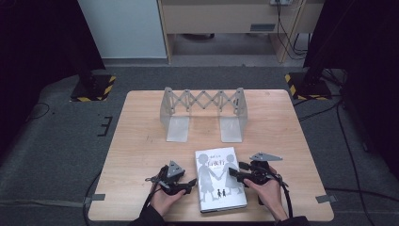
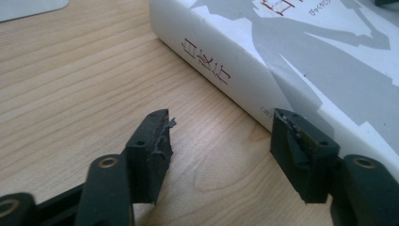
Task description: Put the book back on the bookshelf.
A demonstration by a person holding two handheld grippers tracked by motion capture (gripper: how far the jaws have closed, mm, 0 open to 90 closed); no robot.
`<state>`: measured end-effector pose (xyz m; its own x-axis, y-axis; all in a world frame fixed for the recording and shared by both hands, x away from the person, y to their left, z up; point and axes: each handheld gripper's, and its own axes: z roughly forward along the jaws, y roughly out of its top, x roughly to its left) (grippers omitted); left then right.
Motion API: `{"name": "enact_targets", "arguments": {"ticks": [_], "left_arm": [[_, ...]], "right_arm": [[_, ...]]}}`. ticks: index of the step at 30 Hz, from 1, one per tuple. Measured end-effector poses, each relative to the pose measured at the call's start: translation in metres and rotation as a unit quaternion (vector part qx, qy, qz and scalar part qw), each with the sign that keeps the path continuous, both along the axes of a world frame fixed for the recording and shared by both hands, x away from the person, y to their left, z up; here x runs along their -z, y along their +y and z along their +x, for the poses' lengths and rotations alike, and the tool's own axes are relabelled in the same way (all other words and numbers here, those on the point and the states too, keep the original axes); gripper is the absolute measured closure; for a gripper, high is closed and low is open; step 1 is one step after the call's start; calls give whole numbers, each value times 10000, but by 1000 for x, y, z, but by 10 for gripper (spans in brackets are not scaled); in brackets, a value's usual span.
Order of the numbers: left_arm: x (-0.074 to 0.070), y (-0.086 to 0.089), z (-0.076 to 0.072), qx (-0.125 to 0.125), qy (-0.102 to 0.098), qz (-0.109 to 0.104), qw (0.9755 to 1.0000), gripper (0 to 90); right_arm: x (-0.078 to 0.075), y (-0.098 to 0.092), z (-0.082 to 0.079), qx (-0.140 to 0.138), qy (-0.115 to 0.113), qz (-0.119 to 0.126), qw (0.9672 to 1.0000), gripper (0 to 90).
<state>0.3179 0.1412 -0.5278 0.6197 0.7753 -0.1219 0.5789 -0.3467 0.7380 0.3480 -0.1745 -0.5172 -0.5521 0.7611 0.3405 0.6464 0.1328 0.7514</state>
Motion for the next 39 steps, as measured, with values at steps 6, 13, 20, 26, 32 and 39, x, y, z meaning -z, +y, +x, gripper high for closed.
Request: {"name": "enact_targets", "arguments": {"ticks": [6,13,20,26,32,39], "left_arm": [[0,0,-1,24,26,-55,10000,432],[1,0,-2,79,134,-262,9995,528],[2,0,-3,128,202,-387,9990,638],[1,-2,-5,140,247,-473,9985,705],[1,-3,-7,221,330,-528,9978,752],[2,-3,-9,167,225,-386,9989,669]], "right_arm": [[2,5,0,-21,30,66,10000,385],[4,8,4,-8,166,219,9996,376],[3,9,14,-141,285,207,9993,370],[4,9,17,-190,245,232,9992,372],[7,11,22,-158,146,342,9992,380],[10,14,27,-148,35,416,9990,385]]}}
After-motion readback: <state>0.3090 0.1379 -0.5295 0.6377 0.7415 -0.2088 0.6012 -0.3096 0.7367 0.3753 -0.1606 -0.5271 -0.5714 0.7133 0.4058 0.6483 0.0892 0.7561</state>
